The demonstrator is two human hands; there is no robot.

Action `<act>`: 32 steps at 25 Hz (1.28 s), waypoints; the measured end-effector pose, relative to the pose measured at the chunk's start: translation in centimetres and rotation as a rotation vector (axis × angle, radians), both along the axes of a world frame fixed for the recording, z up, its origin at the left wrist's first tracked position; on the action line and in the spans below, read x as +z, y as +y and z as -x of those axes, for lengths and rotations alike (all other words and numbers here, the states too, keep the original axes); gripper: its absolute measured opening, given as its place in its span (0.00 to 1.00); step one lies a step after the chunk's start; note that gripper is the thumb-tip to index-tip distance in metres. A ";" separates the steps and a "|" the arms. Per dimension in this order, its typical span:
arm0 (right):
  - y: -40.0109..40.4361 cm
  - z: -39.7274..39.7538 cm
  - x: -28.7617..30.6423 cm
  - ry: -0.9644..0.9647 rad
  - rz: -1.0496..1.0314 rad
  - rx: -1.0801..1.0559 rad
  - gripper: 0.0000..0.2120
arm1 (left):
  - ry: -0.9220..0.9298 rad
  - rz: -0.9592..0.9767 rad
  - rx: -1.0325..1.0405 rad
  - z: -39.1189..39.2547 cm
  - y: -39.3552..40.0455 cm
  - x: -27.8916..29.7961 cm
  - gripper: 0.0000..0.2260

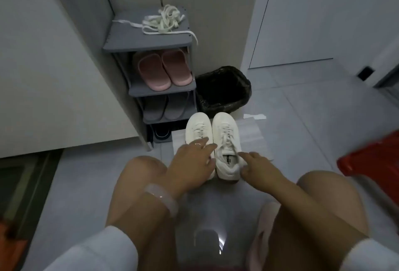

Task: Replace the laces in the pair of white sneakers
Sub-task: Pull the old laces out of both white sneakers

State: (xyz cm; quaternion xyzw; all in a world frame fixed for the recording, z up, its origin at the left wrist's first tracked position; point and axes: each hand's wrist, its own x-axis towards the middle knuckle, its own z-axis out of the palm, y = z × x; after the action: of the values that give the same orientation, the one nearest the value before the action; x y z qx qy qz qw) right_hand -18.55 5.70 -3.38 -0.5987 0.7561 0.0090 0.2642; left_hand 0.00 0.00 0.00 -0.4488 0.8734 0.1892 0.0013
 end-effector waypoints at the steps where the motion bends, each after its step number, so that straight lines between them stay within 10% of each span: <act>1: 0.0 -0.8 -0.5 -0.058 -0.024 0.018 0.24 | -0.022 -0.051 0.007 0.0 0.7 -0.4 0.22; 10: -1.1 -1.2 -2.6 0.040 0.011 0.153 0.15 | -0.399 -0.190 -0.188 0.4 -1.2 -4.4 0.18; 25: -7.6 0.0 -4.1 -0.002 0.275 -0.139 0.09 | 0.459 -0.280 0.225 5.1 -6.4 -8.5 0.08; 32: -8.6 0.7 -4.9 -0.151 0.291 -0.222 0.08 | 0.100 -0.060 0.178 6.4 -6.2 -8.9 0.14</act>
State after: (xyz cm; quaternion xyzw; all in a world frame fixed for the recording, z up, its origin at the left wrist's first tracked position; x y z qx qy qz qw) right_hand -19.25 -2.86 -8.25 -0.5424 0.7889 -0.1744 0.2304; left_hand -6.40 -6.19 -8.86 -0.5142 0.8231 0.2367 -0.0457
